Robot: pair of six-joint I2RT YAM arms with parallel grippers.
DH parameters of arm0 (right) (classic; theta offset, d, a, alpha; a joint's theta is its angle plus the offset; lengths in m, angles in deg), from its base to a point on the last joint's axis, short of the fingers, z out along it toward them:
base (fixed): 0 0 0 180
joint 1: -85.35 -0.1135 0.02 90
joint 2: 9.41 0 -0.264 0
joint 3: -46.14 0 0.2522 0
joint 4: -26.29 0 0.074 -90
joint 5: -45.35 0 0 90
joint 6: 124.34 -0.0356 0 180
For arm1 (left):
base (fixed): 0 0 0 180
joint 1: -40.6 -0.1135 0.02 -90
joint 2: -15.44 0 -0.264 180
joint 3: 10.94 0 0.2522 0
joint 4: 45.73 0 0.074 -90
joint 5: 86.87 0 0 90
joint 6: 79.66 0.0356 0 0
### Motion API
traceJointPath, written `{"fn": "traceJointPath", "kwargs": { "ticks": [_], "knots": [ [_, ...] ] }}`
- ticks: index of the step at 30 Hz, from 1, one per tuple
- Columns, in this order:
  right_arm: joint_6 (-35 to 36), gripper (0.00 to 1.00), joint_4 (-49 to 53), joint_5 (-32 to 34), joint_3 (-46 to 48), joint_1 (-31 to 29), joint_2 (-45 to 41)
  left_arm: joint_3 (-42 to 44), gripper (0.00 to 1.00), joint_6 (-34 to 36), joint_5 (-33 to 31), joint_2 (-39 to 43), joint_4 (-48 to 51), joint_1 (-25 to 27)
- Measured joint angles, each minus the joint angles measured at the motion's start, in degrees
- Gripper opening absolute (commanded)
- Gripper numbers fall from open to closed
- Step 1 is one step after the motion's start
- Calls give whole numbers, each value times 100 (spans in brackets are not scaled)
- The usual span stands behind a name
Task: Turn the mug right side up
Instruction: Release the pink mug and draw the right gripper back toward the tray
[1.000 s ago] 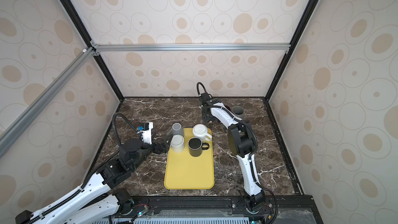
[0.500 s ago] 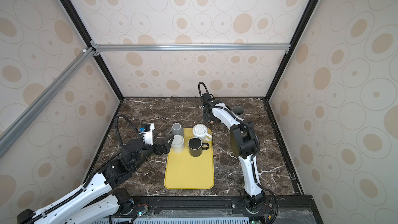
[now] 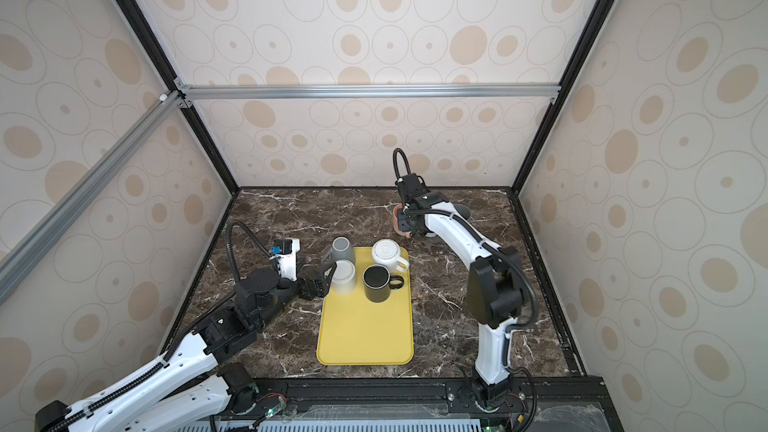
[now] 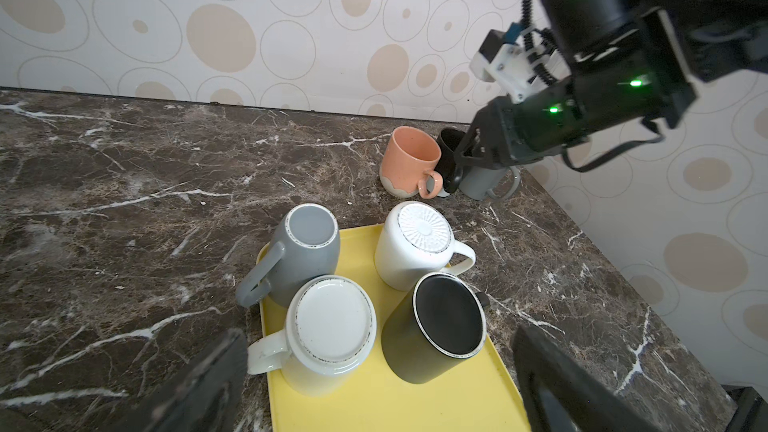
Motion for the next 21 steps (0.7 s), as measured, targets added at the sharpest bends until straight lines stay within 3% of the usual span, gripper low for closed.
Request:
{"fn": "traceJointPath", "kwargs": {
  "ticks": [5,9,14,21],
  "knots": [
    [1027,41,-330,-822,1235,-13,-1792,37,100,2,0,48,7,0],
    [1864,40,-249,-1679,1755,-55,-2658,76,100,11,-2,85,22,0],
    [3001,40,-24,-2253,2122,-479,-2929,81,100,44,83,70,28,-2],
    [4017,40,-280,-2378,3121,-623,-2927,164,100,48,175,70,28,-4]
  ]
}}
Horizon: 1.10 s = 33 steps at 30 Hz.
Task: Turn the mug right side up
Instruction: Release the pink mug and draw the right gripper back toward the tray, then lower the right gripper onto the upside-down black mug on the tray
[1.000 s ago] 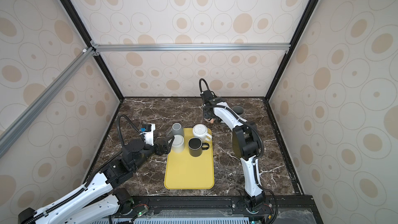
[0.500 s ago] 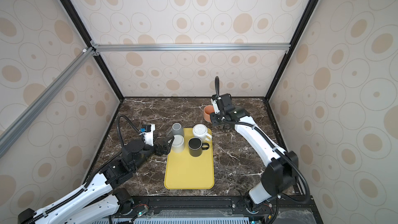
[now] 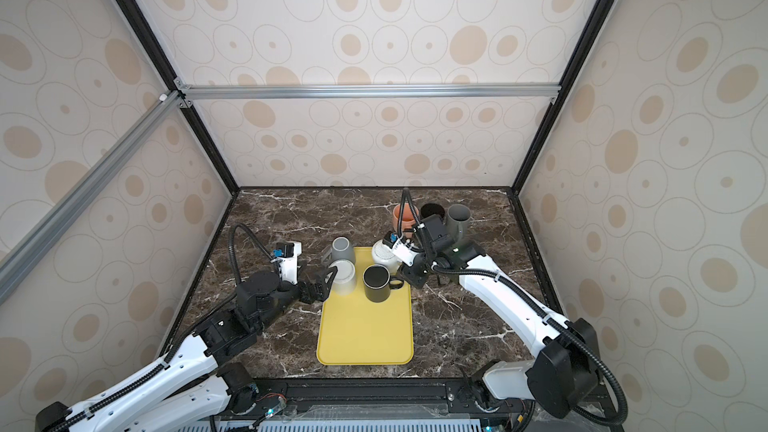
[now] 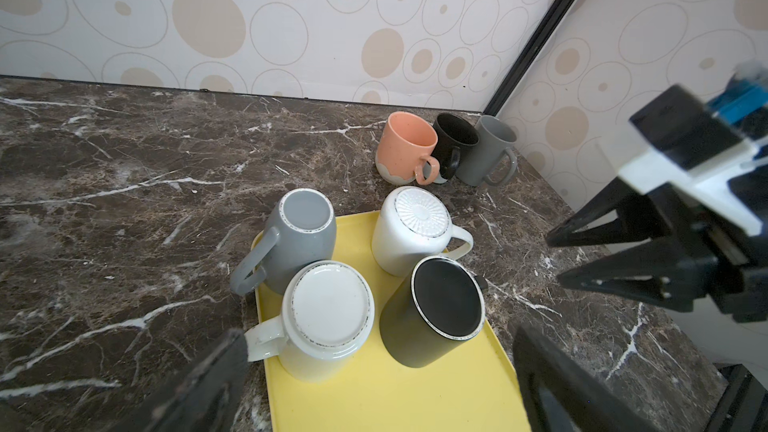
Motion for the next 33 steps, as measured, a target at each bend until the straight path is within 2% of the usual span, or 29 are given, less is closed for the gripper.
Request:
{"fn": "traceJointPath", "kwargs": {
  "ticks": [6,17,33],
  "knots": [
    [280,40,-258,-42,103,-96,184,46,100,0,61,-2,-50,0],
    [640,39,-553,494,103,-282,850,192,100,-4,85,4,-74,-2],
    [1012,37,-697,514,101,-317,1287,308,100,-11,140,-4,-205,-2]
  ]
}}
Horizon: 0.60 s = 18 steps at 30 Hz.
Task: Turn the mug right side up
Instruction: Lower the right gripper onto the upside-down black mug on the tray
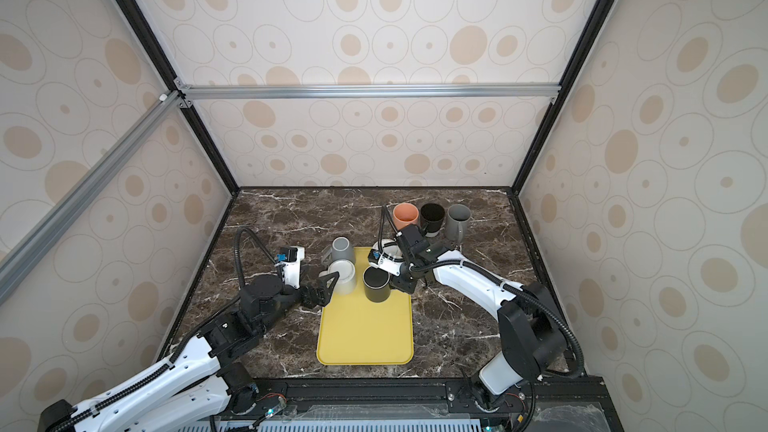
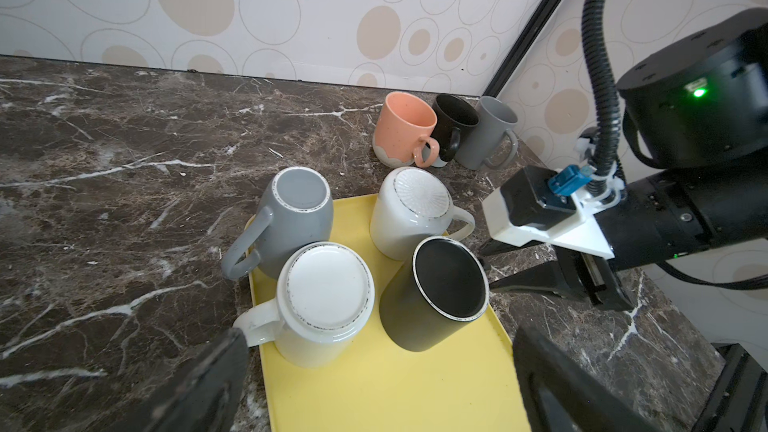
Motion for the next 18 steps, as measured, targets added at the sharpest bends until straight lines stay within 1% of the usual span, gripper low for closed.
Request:
{"fn": "traceJointPath", "kwargs": {
  "ticks": [4,8,14,18],
  "knots": [
    [24,37,-98,7,0,0,81,13,100,-20,2,-42,0,0],
    [22,34,-114,31,0,-20,144,63,100,-39,2,-44,-9,0],
    [-4,33,-59,96,0,-267,212,122,100,-57,-20,-42,-28,-4],
    [-142,33,-68,133,0,-407,212,144,100,-63,-24,-26,-35,-4]
  ]
}}
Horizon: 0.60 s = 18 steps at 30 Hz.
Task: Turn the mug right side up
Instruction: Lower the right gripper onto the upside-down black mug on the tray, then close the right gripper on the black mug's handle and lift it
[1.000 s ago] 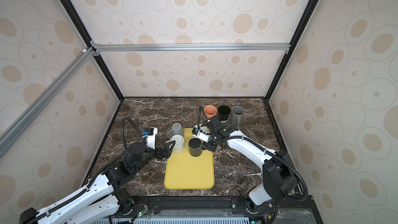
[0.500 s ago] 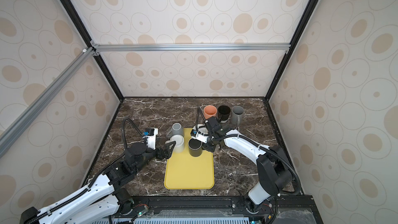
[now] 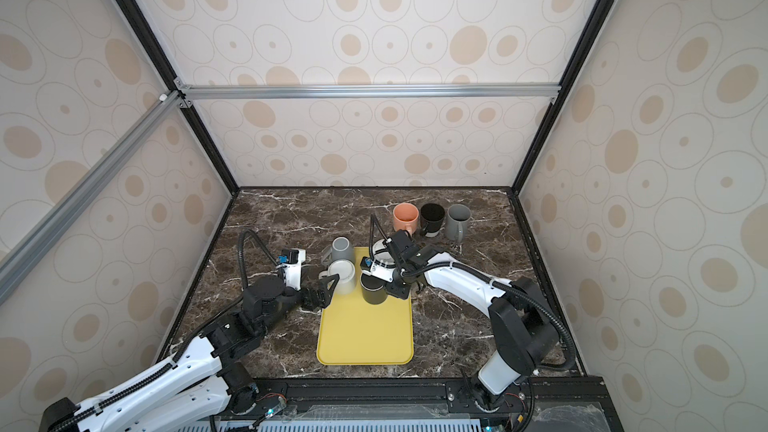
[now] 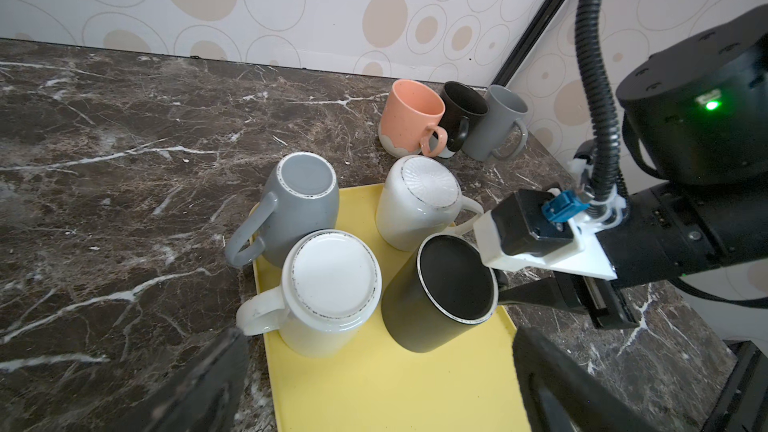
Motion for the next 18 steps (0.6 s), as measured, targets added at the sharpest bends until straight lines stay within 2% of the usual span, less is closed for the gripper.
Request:
{"fn": "traceJointPath", "kwargs": {
  "ticks": [12,18],
  "knots": [
    [-382,33,42,385,-120,-72,146,68,100,-24,-17,48,-2,-11],
    [-470,29,-22,485,-133,-76,299,114,100,-42,-17,48,-4,-15]
  ]
}}
